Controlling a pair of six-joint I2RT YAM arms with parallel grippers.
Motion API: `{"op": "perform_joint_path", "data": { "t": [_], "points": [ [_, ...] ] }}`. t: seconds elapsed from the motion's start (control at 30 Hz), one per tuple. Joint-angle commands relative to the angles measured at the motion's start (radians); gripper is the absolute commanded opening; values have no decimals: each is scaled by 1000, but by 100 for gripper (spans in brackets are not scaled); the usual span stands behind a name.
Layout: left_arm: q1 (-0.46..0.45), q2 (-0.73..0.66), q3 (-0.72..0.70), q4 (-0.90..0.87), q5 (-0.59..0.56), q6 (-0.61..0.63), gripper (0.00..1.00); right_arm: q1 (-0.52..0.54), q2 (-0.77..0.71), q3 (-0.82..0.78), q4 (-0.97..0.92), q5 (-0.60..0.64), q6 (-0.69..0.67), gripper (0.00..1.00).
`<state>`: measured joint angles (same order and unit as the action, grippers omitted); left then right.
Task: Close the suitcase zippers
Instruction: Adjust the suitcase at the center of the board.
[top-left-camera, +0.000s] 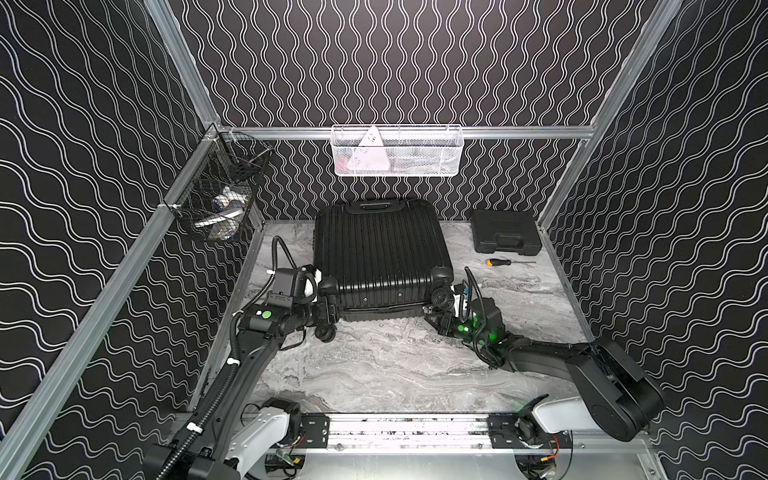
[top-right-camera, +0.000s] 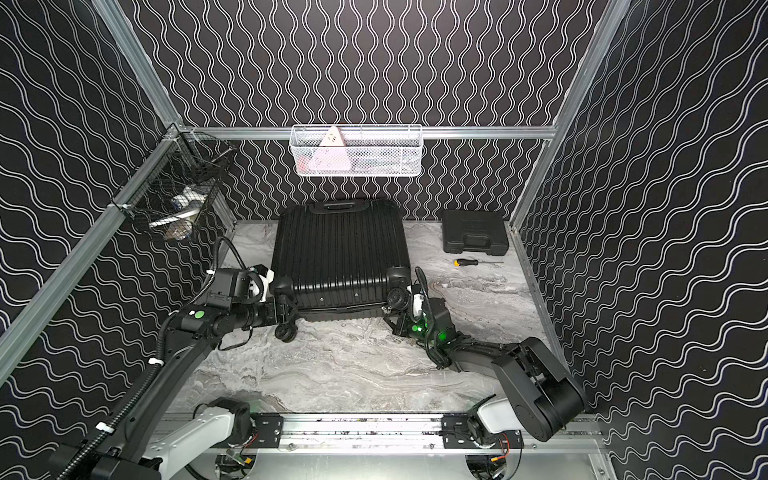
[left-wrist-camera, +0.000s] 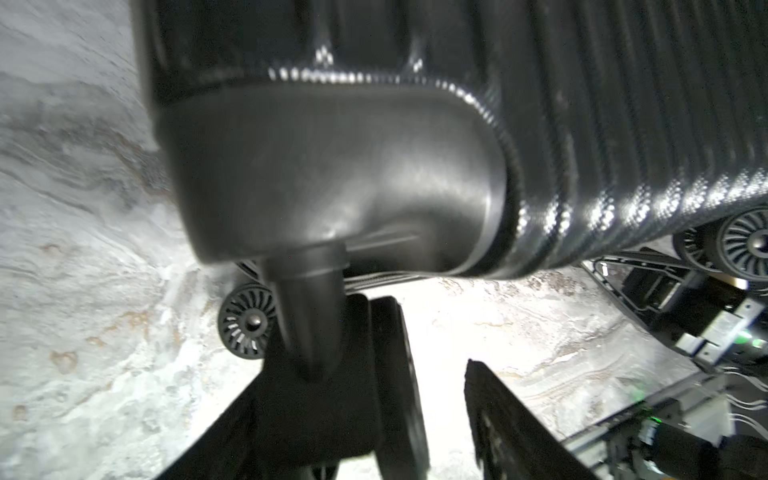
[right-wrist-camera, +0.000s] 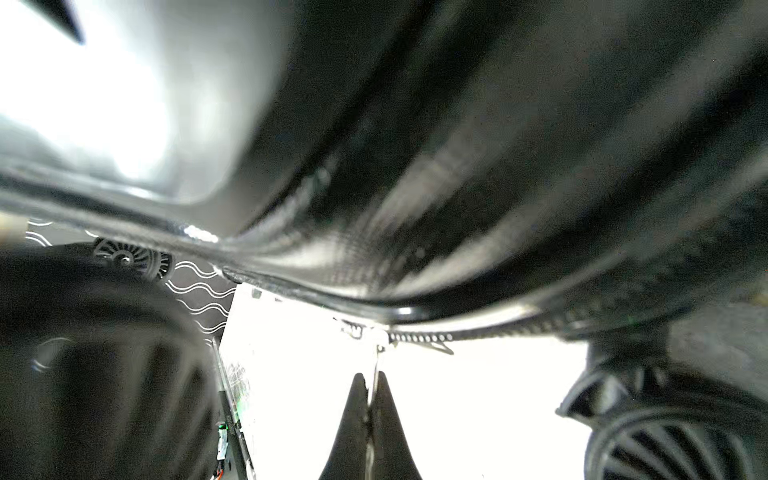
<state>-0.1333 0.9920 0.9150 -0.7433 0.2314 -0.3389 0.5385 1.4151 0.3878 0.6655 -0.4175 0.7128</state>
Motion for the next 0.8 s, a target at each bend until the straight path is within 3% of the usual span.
{"op": "perform_joint_path", "data": {
  "t": [0.0, 0.17, 0.4, 0.77],
  "points": [
    [-2, -1, 12, 18, -58, 32, 69, 5, -5, 6, 33, -47, -22, 0],
    [0, -9, -3, 38, -44, 18, 51, 5, -6, 8, 35, -61, -20, 0],
    [-1, -13, -24, 57, -9, 8, 40, 6, 3, -10, 114, -79, 37, 0],
    [-1, -16, -16, 56, 8, 7, 39, 29, 37, -26, 257, -78, 152, 0]
  ]
}}
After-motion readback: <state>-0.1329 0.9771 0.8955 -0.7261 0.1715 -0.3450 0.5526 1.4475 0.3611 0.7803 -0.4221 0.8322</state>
